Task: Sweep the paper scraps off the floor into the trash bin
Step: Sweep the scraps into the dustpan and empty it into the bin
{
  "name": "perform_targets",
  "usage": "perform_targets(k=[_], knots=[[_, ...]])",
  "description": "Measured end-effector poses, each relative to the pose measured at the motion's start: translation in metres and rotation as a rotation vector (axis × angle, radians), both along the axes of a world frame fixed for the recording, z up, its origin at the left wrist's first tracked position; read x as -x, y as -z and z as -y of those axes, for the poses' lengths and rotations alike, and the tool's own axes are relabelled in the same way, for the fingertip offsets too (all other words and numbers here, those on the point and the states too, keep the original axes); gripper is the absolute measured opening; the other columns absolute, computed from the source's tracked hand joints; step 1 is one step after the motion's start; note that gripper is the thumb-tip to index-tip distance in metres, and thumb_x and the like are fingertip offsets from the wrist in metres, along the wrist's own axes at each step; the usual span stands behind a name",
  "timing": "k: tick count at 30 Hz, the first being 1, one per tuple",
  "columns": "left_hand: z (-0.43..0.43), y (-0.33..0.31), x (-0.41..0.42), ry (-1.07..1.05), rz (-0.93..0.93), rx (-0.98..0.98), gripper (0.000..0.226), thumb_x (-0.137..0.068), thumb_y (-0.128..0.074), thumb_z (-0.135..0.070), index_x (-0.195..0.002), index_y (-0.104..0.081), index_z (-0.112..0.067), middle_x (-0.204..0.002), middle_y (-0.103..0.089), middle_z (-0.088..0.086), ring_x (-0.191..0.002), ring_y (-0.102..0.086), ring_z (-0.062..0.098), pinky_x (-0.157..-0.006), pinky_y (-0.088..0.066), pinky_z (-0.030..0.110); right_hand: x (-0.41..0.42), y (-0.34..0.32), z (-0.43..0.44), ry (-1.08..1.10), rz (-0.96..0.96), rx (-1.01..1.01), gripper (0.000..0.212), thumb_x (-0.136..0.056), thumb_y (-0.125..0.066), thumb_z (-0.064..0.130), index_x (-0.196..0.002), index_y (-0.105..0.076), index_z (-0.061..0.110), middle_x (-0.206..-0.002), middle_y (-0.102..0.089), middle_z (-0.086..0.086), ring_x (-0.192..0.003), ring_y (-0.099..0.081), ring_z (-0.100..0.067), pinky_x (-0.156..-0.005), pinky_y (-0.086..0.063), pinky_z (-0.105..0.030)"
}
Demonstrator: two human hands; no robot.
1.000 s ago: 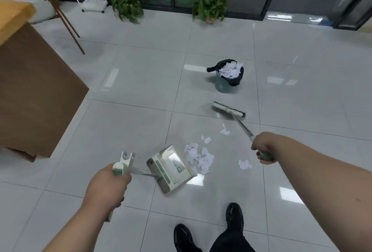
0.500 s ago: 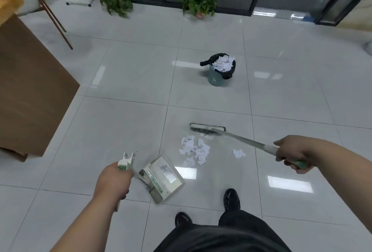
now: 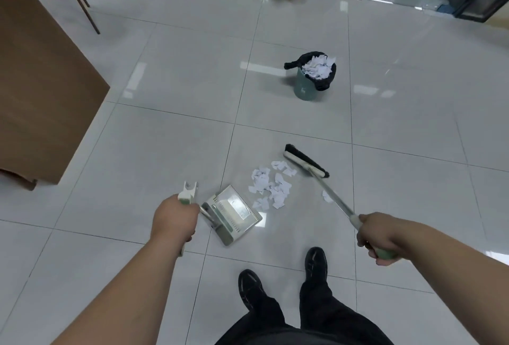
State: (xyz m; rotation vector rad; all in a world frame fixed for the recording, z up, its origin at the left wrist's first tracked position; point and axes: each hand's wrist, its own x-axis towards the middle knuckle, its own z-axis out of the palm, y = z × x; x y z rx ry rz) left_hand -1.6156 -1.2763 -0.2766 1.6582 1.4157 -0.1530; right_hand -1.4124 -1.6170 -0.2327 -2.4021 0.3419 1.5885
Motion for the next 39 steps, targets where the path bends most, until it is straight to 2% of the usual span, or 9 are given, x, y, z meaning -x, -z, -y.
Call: perform_targets(k=[5, 9, 13, 17, 24, 27, 30, 34, 39], knots=[[0.005, 0.005, -0.019, 0.021, 0.051, 0.024, 0.008, -0.083, -0.055, -0.007, -0.08, -0.061, -0.011, -0.066, -0.057, 0.008, -0.05, -0.051, 0.028, -0.049, -0.047, 0.029, 0.027, -0.016, -0.012, -0.094, -0.075, -0.018, 0.023, -0.085, -0.049, 0.003, -0.106, -0.058, 0.005, -0.079, -0.053, -0.013, -0.046, -0.054, -0.02, -0.05, -0.05, -0.028], [0.011, 0.008, -0.03, 0.021, 0.088, 0.037, 0.009, -0.082, -0.056, -0.008, -0.076, -0.061, -0.013, -0.067, -0.057, 0.008, -0.052, -0.052, 0.029, -0.05, -0.047, 0.03, 0.039, -0.043, -0.022, -0.195, -0.133, -0.005, 0.024, -0.084, -0.051, 0.003, -0.106, -0.06, 0.008, -0.073, -0.053, -0.011, -0.047, -0.054, -0.021, -0.05, -0.051, -0.028], [0.019, 0.009, -0.04, 0.029, 0.111, 0.028, 0.008, -0.081, -0.057, -0.009, -0.074, -0.06, -0.013, -0.065, -0.057, 0.009, -0.053, -0.053, 0.028, -0.056, -0.051, 0.034, 0.037, -0.069, -0.028, -0.243, -0.176, -0.033, 0.041, -0.086, -0.053, 0.002, -0.123, -0.06, 0.018, -0.06, -0.052, -0.007, -0.043, -0.05, -0.019, -0.048, -0.05, -0.026], [0.022, 0.009, -0.047, 0.03, 0.118, 0.032, 0.007, -0.08, -0.058, -0.009, -0.074, -0.059, -0.013, -0.064, -0.056, 0.01, -0.051, -0.051, 0.028, -0.057, -0.05, 0.034, 0.009, -0.099, -0.013, -0.138, -0.111, -0.073, 0.047, -0.09, -0.054, 0.003, -0.13, -0.058, 0.027, -0.06, -0.051, -0.007, -0.042, -0.044, -0.018, -0.045, -0.043, -0.021], [0.037, 0.002, -0.058, 0.214, 0.063, 0.052, 0.006, -0.084, -0.056, -0.007, -0.081, -0.058, -0.011, -0.068, -0.054, 0.01, -0.053, -0.05, 0.028, -0.055, -0.047, 0.033, -0.002, -0.125, 0.054, 0.084, -0.043, -0.092, 0.037, -0.091, -0.057, 0.004, -0.116, -0.069, 0.027, -0.069, -0.051, -0.01, -0.047, -0.04, -0.021, -0.047, -0.04, -0.023], [0.045, 0.001, -0.064, 0.317, 0.031, 0.047, 0.01, -0.084, -0.055, -0.007, -0.088, -0.063, -0.01, -0.069, -0.054, 0.009, -0.055, -0.052, 0.028, -0.055, -0.047, 0.031, 0.006, -0.113, 0.078, 0.173, 0.019, -0.071, 0.036, -0.092, -0.058, 0.004, -0.121, -0.06, 0.026, -0.07, -0.051, -0.012, -0.045, -0.043, -0.021, -0.048, -0.044, -0.026], [0.058, 0.003, -0.07, 0.333, 0.012, 0.08, 0.007, -0.085, -0.055, -0.006, -0.086, -0.06, -0.009, -0.071, -0.054, 0.011, -0.052, -0.049, 0.027, -0.052, -0.045, 0.03, 0.013, -0.095, 0.098, 0.248, 0.078, -0.045, 0.044, -0.093, -0.057, 0.003, -0.123, -0.049, 0.035, -0.071, -0.051, -0.012, -0.045, -0.045, -0.022, -0.049, -0.048, -0.028], [0.081, 0.006, -0.077, 0.321, 0.032, 0.127, 0.006, -0.086, -0.054, -0.004, -0.082, -0.056, -0.009, -0.071, -0.051, 0.012, -0.048, -0.044, 0.024, -0.049, -0.04, 0.027, 0.023, -0.064, 0.121, 0.281, 0.09, 0.015, 0.029, -0.093, -0.053, 0.004, -0.116, -0.059, 0.021, -0.074, -0.052, -0.012, -0.044, -0.051, -0.021, -0.052, -0.052, -0.029], [0.121, 0.005, -0.084, 0.292, 0.071, 0.16, 0.01, -0.086, -0.052, -0.002, -0.081, -0.056, -0.01, -0.069, -0.05, 0.012, -0.05, -0.043, 0.023, -0.05, -0.039, 0.027, 0.035, -0.036, 0.137, 0.269, 0.037, 0.055, 0.022, -0.092, -0.053, 0.004, -0.113, -0.057, 0.004, -0.073, -0.057, -0.012, -0.041, -0.059, -0.02, -0.049, -0.054, -0.03]])
